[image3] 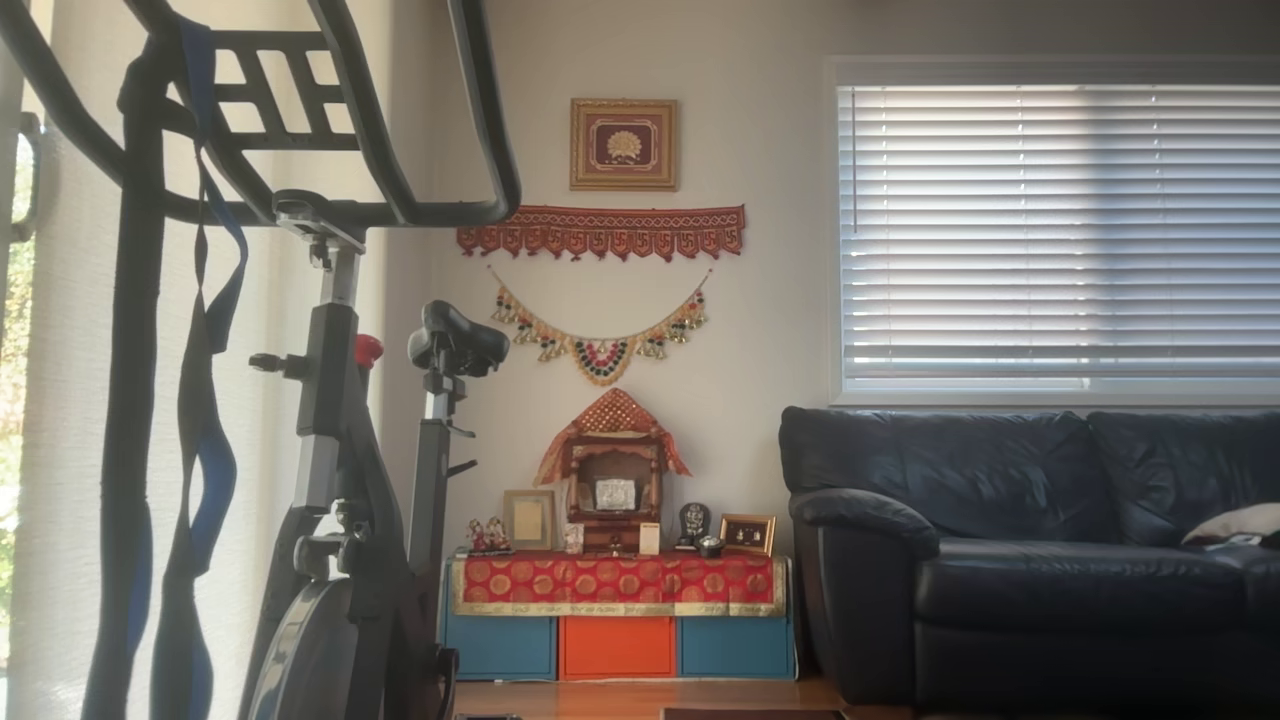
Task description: Sort medicines into box.
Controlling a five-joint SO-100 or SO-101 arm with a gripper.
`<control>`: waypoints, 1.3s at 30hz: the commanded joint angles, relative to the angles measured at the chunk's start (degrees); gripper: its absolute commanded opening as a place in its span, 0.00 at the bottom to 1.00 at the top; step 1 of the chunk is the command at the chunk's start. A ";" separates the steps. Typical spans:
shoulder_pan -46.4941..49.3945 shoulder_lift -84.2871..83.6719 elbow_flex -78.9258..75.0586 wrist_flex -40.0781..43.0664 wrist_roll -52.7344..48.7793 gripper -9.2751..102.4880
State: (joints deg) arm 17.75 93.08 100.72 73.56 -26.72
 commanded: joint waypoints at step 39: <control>6.94 4.66 -29.71 9.58 -5.10 0.09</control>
State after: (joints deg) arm 25.75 93.34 80.51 79.45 -32.26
